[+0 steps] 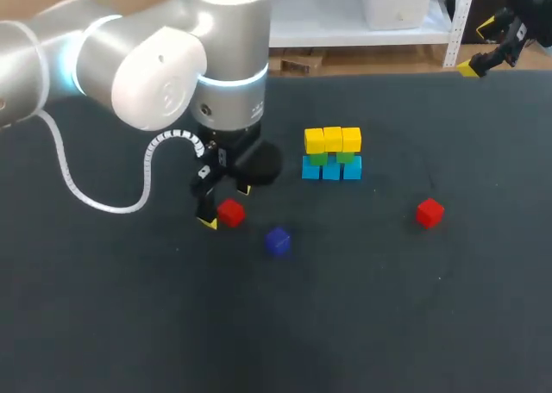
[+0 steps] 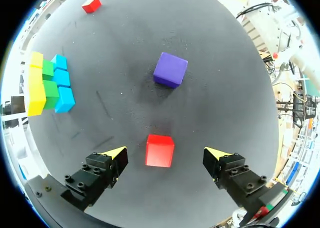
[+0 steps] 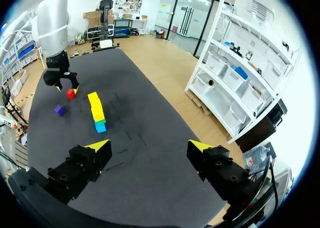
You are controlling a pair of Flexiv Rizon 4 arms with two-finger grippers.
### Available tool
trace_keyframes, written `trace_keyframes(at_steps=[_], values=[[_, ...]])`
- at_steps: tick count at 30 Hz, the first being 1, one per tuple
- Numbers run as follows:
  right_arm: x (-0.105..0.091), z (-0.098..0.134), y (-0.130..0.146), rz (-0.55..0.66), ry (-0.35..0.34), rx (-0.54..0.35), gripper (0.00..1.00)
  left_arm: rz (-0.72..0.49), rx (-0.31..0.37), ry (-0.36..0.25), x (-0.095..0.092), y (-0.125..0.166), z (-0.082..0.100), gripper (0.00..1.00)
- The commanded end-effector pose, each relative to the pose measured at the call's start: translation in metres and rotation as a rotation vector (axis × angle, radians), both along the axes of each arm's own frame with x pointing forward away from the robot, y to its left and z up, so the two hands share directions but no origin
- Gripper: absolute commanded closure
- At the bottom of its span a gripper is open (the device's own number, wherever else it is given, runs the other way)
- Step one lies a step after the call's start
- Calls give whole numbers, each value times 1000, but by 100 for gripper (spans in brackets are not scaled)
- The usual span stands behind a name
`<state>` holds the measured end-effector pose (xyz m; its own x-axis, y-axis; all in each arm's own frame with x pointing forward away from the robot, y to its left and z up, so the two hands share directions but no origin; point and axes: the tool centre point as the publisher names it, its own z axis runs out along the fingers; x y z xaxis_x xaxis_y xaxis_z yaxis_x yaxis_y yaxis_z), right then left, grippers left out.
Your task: Place the blue cubes, place green cubes on the blue cubes, place the yellow cubes on the green cubes, then place the red cubes on the yellow cubes, and place purple cube on the red cubes.
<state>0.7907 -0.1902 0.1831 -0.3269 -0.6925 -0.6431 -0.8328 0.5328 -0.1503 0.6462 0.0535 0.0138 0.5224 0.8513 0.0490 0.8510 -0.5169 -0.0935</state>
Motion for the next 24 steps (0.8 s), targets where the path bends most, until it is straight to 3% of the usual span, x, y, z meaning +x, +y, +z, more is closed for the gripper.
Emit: trace_keyframes(at_steps=[1,11,12,16,17,18,24], values=[[0,0,-1,4,0,3,0,-6,-16,9,3,0,-7,0],[0,0,-1,4,0,3,0,-30,-70,35,2,-5,-15,1],[0,0,-1,4,0,3,0,-31,-72,36,2,-5,-15,19],[0,0,-1,4,0,3,0,-29,-75,42,2,-5,-16,65],[0,0,-1,4,0,3,0,-31,-79,43,2,-5,-16,93],[0,0,-1,4,0,3,0,-37,-86,44,1,-6,-16,100],[0,0,-1,4,0,3,0,-47,-102,49,0,-9,-13,100]])
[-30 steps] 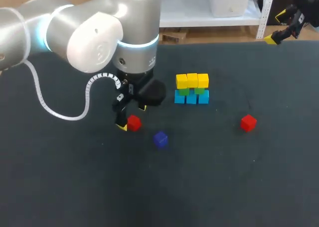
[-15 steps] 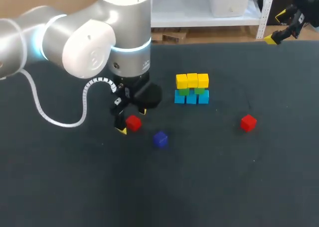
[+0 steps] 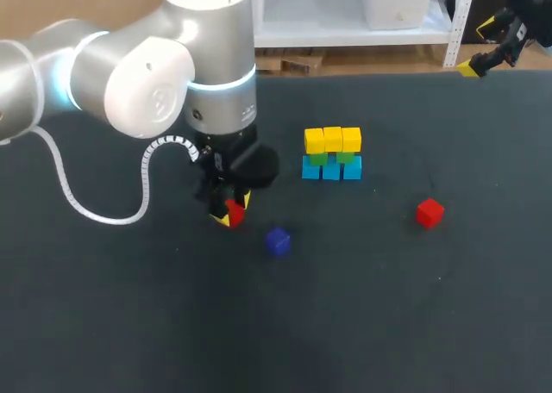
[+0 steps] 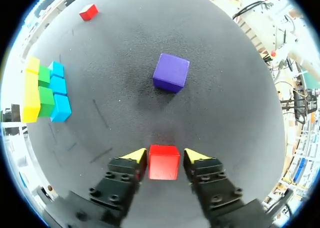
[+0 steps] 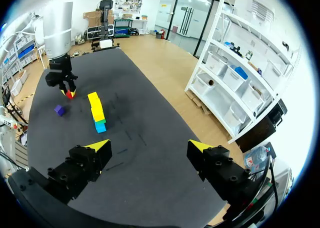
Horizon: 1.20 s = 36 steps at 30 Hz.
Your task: Place the blue cubes, place green cubes on the blue cubes, place the yellow cubes on the green cubes, then place the red cubes on the yellow cubes, and place purple cube on the red cubes.
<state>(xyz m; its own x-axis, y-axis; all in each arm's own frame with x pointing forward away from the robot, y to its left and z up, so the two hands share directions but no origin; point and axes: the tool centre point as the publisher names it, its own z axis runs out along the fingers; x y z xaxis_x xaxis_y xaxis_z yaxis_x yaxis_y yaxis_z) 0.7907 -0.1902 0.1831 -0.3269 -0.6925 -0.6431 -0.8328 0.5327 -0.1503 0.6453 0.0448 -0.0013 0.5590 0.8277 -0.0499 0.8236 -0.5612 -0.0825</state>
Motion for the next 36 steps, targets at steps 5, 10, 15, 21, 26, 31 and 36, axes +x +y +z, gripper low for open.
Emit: trace_keyframes(at_steps=[5,10,15,21,26,31,36], values=[[0,0,-1,4,0,4,0,24,-51,20,0,-4,4,100],[0,0,-1,4,0,4,0,46,-39,32,2,-4,2,100],[0,0,-1,4,0,4,0,86,-40,24,4,-3,9,100],[0,0,-1,4,0,4,0,258,-2,-24,22,-6,47,100],[0,0,-1,4,0,4,0,344,36,-67,35,-22,71,100],[0,0,-1,4,0,4,0,389,27,-70,43,-39,83,100],[0,0,-1,4,0,4,0,396,-20,-78,50,-60,91,100]])
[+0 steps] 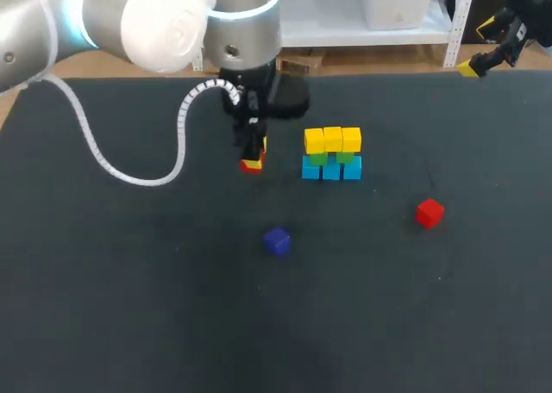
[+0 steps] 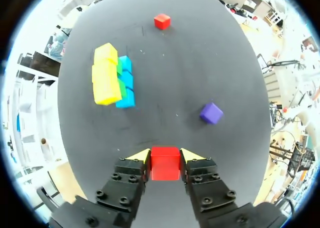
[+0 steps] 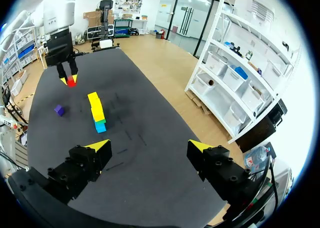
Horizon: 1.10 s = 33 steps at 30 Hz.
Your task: Place the blue cubes, place green cubes on the blue cubes, place the yellow cubes on the green cubes, then place the red cubes on the yellow cubes, and place purple cube on the red cubes.
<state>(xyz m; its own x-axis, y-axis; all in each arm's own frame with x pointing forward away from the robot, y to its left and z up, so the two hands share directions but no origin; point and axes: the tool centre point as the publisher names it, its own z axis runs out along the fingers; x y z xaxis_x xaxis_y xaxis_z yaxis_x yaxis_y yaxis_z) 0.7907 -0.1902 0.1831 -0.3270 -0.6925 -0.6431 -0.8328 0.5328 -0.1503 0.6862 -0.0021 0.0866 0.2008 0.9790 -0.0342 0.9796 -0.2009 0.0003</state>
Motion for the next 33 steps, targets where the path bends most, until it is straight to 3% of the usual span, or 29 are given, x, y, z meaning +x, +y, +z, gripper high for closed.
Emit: trace_keyframes(at_steps=[1,4,6,10,12,15,19,22,33], values=[[0,0,-1,4,0,4,0,3,-24,2,11,-16,5,100],[0,0,-1,4,0,4,0,28,-44,-13,19,-25,11,100],[0,0,-1,4,0,4,0,66,-20,-12,27,-32,14,100],[0,0,-1,4,0,4,0,94,-63,-41,36,-43,23,100],[0,0,-1,4,0,4,0,111,-29,-46,40,-52,29,100],[0,0,-1,4,0,4,0,90,-35,-51,46,-65,33,100],[0,0,-1,4,0,4,0,85,-16,-18,54,-81,35,100],[0,0,-1,4,0,4,0,67,-47,-10,58,-91,35,100],[0,0,-1,4,0,4,0,100,-59,57,75,-109,33,100]])
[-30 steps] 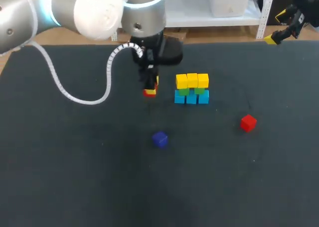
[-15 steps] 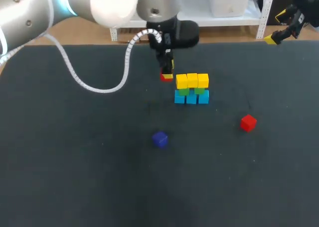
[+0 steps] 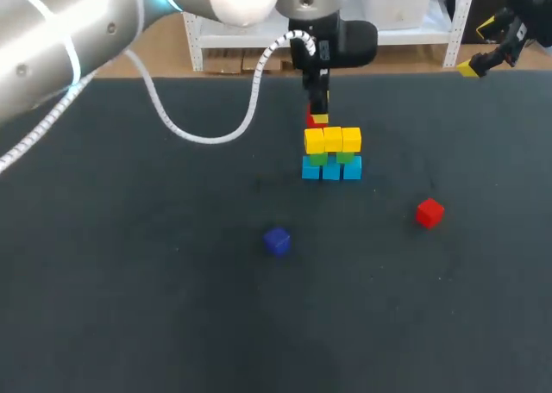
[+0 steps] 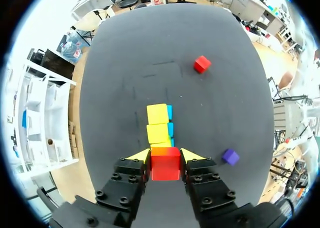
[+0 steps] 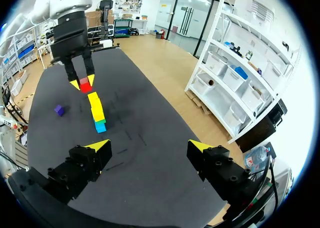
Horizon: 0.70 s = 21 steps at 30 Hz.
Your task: Place the blue cubes, place green cubes on the blue cubes, place the yellow cubes on the green cubes, then place the red cubes on the yellow cubes, and place purple cube on the red cubes.
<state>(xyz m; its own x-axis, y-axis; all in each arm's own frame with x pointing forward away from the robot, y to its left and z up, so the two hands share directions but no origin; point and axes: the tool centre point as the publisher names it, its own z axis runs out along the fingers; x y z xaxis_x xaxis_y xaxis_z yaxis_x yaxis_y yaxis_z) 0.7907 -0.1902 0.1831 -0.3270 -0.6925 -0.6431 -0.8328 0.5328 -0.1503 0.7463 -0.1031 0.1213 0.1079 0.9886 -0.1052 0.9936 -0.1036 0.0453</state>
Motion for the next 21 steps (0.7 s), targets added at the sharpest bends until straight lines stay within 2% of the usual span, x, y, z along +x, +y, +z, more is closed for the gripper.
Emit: trace_keyframes(at_steps=[1,13,21], values=[[0,0,-1,4,0,4,0,3,11,96,16,-9,-2,100],[0,0,-1,4,0,4,0,-4,-26,141,3,-18,-16,100],[0,0,-1,4,0,4,0,0,-31,166,2,-17,-26,100]])
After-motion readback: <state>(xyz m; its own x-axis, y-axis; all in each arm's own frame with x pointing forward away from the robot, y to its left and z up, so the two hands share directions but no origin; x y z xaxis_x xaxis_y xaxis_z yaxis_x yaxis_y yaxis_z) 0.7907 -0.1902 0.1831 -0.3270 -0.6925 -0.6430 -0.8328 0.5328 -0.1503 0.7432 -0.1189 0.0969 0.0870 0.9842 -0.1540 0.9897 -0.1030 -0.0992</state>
